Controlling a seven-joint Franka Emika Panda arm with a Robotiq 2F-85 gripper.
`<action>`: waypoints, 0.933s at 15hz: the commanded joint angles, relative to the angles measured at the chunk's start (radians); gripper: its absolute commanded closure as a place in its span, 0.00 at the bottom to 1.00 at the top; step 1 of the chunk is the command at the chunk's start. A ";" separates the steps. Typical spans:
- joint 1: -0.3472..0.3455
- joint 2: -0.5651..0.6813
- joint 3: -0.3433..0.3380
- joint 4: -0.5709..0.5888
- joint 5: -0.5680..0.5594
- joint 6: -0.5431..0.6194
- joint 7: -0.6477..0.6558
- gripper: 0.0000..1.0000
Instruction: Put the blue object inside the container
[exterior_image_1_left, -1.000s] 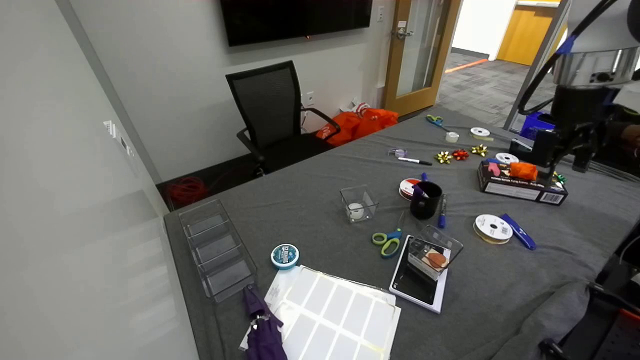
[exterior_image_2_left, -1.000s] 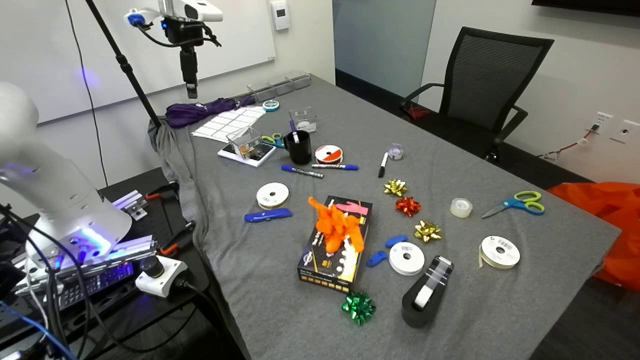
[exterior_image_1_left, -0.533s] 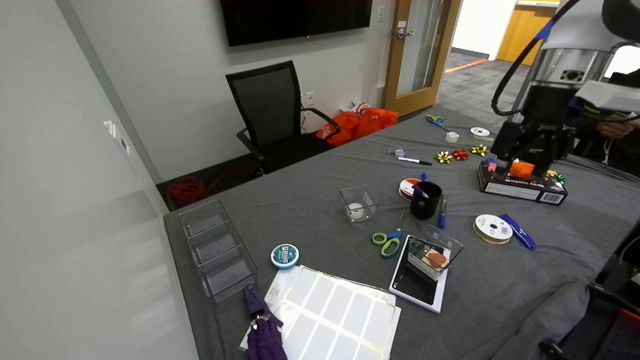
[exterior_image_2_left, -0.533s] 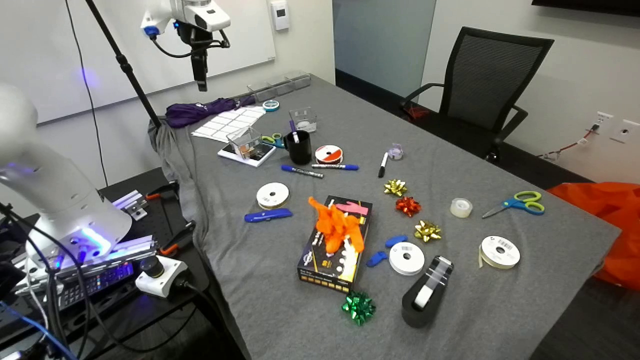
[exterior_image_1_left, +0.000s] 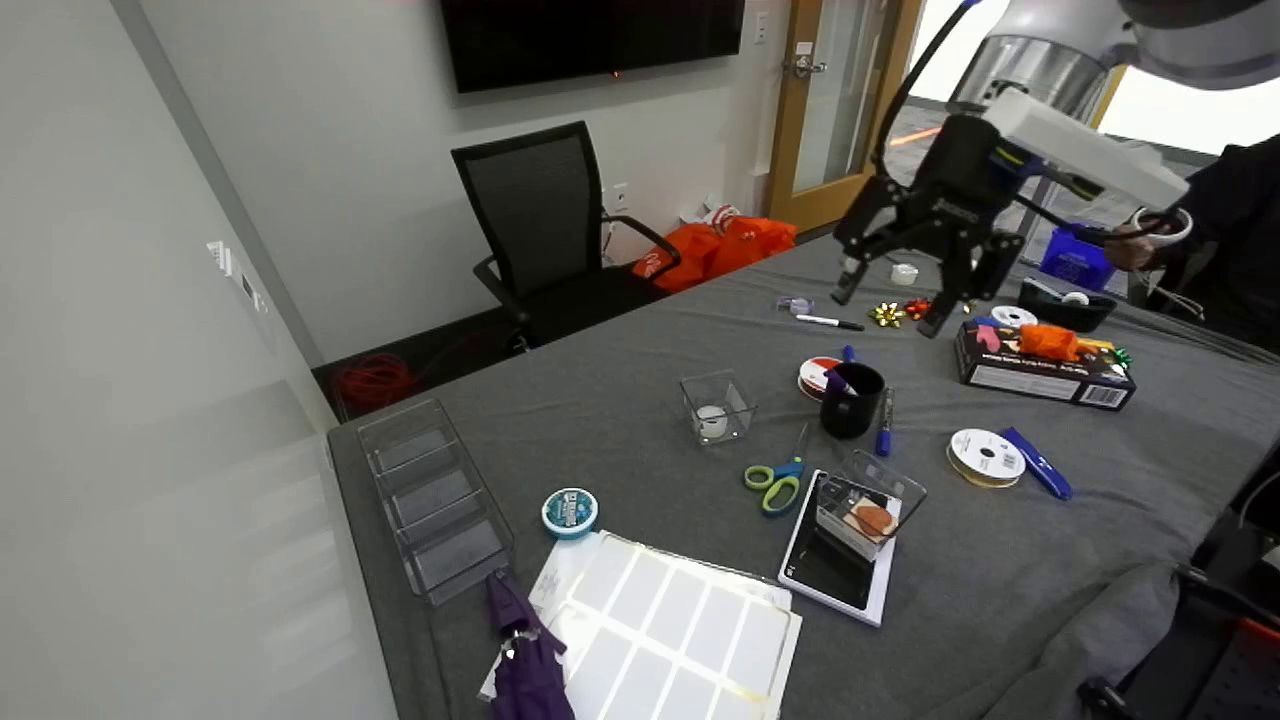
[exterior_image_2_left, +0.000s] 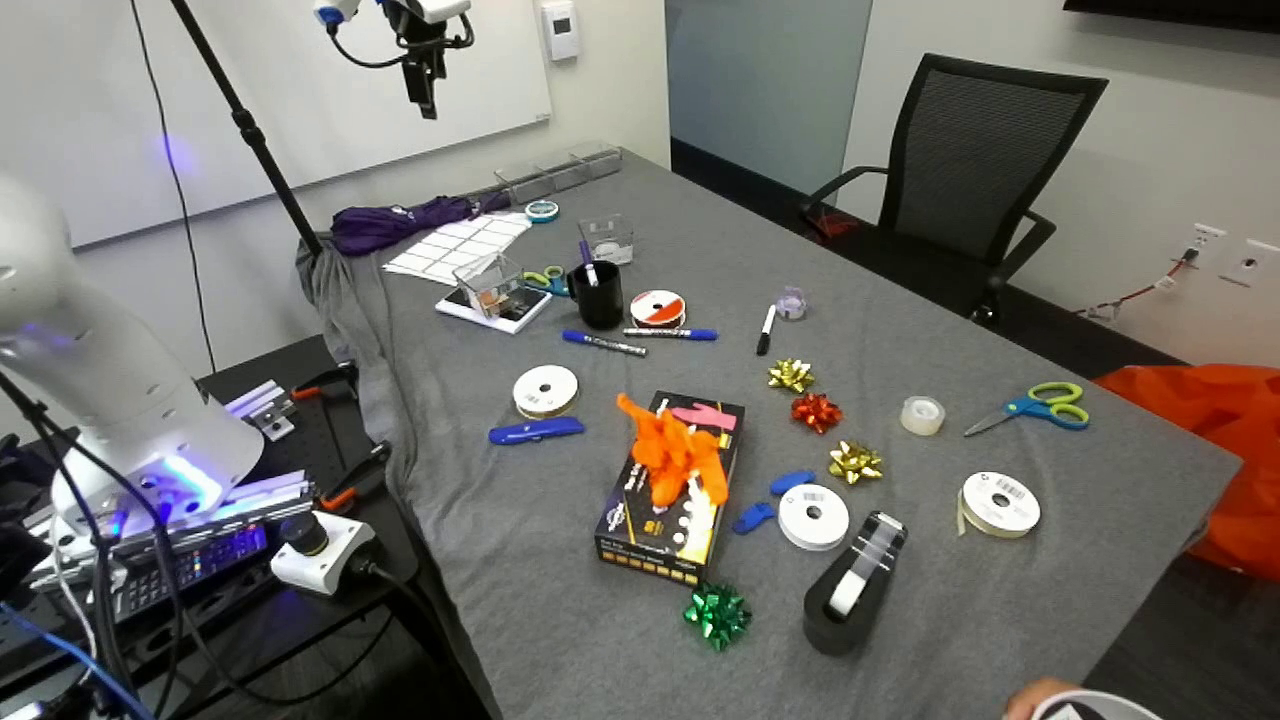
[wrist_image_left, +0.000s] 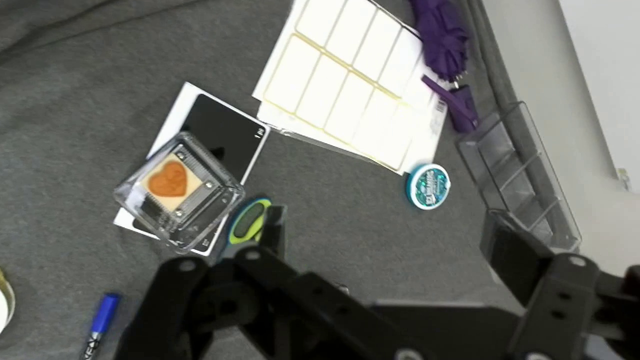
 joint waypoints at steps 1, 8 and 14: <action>0.017 0.181 0.033 0.191 -0.027 0.104 0.185 0.00; 0.061 0.333 0.017 0.380 -0.205 0.154 0.473 0.00; 0.088 0.375 0.018 0.391 -0.229 0.238 0.525 0.00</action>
